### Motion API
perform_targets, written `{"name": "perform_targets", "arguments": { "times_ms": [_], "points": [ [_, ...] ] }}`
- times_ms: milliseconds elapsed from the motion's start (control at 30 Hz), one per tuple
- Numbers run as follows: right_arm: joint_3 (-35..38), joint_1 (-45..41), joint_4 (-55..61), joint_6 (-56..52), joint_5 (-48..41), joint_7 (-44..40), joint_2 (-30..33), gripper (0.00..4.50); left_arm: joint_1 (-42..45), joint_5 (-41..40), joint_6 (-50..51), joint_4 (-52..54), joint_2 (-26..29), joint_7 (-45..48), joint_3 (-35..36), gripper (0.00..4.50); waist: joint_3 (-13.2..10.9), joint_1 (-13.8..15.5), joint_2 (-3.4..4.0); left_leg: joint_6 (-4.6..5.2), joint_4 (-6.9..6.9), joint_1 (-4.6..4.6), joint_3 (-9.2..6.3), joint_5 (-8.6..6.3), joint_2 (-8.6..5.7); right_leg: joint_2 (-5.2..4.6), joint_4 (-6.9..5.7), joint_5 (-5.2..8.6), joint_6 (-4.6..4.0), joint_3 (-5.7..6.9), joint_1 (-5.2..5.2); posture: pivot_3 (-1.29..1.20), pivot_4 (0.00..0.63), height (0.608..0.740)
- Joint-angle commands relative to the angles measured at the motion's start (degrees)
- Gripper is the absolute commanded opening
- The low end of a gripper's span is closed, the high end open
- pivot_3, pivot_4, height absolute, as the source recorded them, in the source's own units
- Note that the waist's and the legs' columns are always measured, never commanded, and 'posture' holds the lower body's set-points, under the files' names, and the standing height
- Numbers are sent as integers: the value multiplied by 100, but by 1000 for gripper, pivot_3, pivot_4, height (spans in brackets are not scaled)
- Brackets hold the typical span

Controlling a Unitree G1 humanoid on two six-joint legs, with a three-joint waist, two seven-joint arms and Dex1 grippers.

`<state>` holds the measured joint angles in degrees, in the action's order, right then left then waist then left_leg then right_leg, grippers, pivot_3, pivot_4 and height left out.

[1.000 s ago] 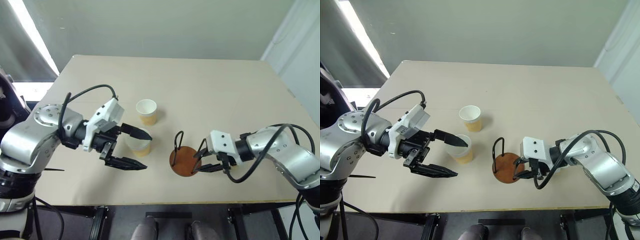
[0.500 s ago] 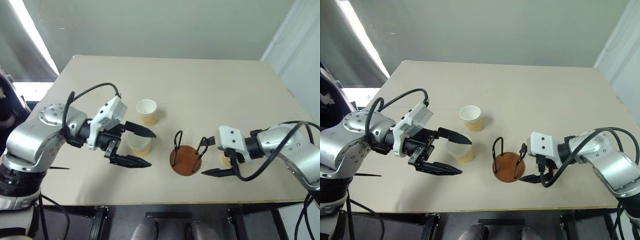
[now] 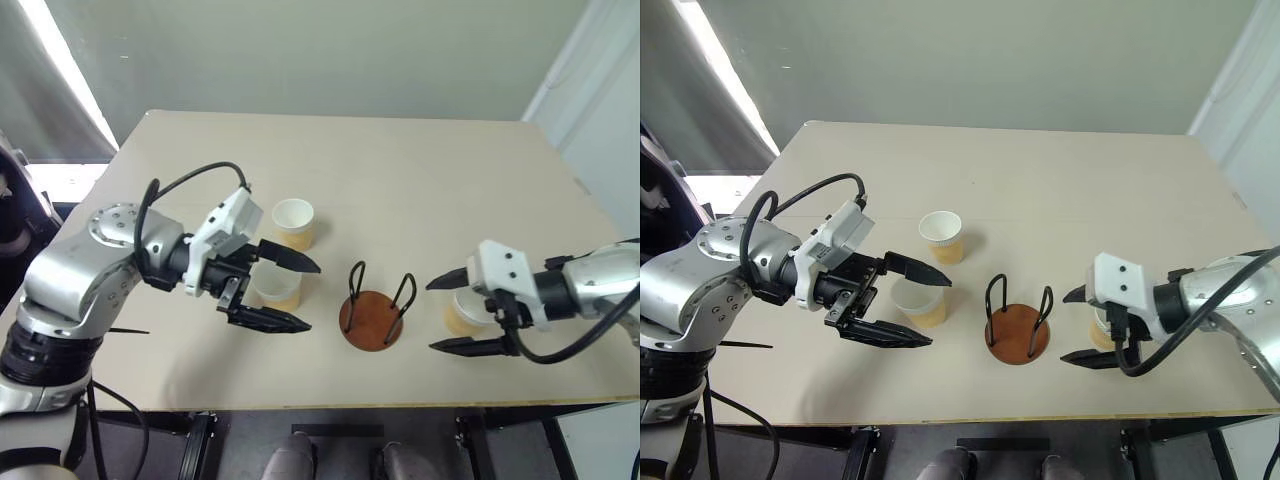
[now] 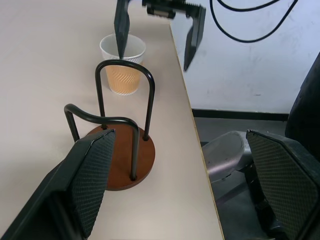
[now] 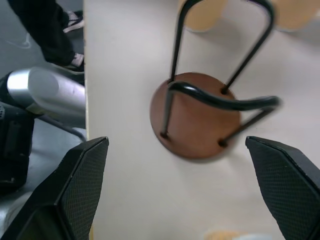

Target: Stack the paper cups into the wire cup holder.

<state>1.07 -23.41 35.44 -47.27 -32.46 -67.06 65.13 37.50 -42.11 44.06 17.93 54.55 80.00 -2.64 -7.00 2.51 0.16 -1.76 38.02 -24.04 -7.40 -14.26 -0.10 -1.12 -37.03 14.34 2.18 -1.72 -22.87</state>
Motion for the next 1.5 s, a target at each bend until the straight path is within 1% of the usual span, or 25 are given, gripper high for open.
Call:
{"name": "perform_targets", "arguments": {
  "times_ms": [33, 200, 267, 500, 733, 833, 967, 1167, 1200, 1367, 1433, 1500],
  "points": [
    [375, 269, -22, 231, 196, -91, 419, 4475, 123, -36, -79, 151, -3, 83, 5, 4500, 0, 11, 0, 0, 0, 0, 0, 0, 0, 0, 0, 0, 0, 0, 0, 0, 150, 740],
    [379, 871, -301, 900, 804, -164, 874, 4475, 305, -112, 40, 172, -28, 47, -22, 4500, 0, 28, 0, 1, 1, 0, 0, -1, 0, -1, 1, 0, 0, 0, 2, 0, 150, 740],
    [325, 1003, -421, 1139, 1009, -152, 937, 4475, 405, -157, 129, 184, -35, 19, -26, 4500, 0, 28, 0, 1, 1, 0, 0, -1, 0, -1, 0, 0, 1, 0, 2, 0, 150, 740],
    [28, 1151, -747, 1724, 1576, -154, 897, 4475, 618, -306, 379, 249, 19, -23, 16, 4500, 0, 21, 0, 3, 2, 3, 4, -2, 2, 0, -2, -1, 2, -1, 2, 0, 150, 740],
    [-395, 1009, -911, 1976, 1945, -162, 744, 4475, 687, -400, 488, 351, 119, -22, 78, 4500, 0, 17, 0, 6, 5, 2, 4, -2, 2, 0, -1, -2, 4, -1, 3, 0, 150, 740],
    [-654, 870, -1028, 2087, 2159, -174, 619, 3886, 724, -421, 517, 384, 139, -48, 71, 4500, 0, 14, 0, 7, 8, 3, 4, -2, 2, 0, -1, -3, 5, -1, 4, 0, 150, 740],
    [-754, 765, -1134, 2166, 2254, -240, 532, 2480, 717, -330, 451, 384, 89, -114, -11, 4500, 0, 14, 0, 9, 10, 4, 5, -3, 2, 0, -1, -3, 6, -1, 5, 0, 150, 740],
    [-600, 758, -1257, 2248, 2200, -346, 575, 236, 726, 243, -78, -52, 119, -5, -155, 4500, 0, 12, 0, 10, 12, 5, 5, -3, 3, 0, -1, -4, 6, -1, 7, 0, 150, 740],
    [-511, 763, -1240, 2199, 2129, -367, 596, 35, 731, 309, -131, -100, 132, -17, -145, 4500, 0, 10, 0, 9, 12, 5, 4, -3, 4, 0, -1, -3, 6, -1, 7, 0, 150, 740],
    [-53, 701, -1001, 1964, 1778, -512, 734, 35, 665, 413, -168, -187, 262, -32, -8, 4500, 0, 10, 0, 11, 11, 3, 5, -4, 3, 0, 2, -3, 6, -1, 7, 0, 150, 740],
    [97, 460, -924, 1844, 1627, -536, 762, 35, 615, 426, -229, -271, 309, 20, 49, 4500, 0, 2, 0, 10, 11, 3, 5, -4, 3, 0, 1, -3, 6, -1, 7, 0, 150, 740],
    [225, 33, -772, 1583, 1286, -581, 730, 35, 588, 421, -299, -347, 318, 63, 74, 4500, 0, -10, 1, 10, 9, 5, 6, -3, 3, 0, 0, -3, 6, -1, 7, 0, 150, 740]
  ]
}}
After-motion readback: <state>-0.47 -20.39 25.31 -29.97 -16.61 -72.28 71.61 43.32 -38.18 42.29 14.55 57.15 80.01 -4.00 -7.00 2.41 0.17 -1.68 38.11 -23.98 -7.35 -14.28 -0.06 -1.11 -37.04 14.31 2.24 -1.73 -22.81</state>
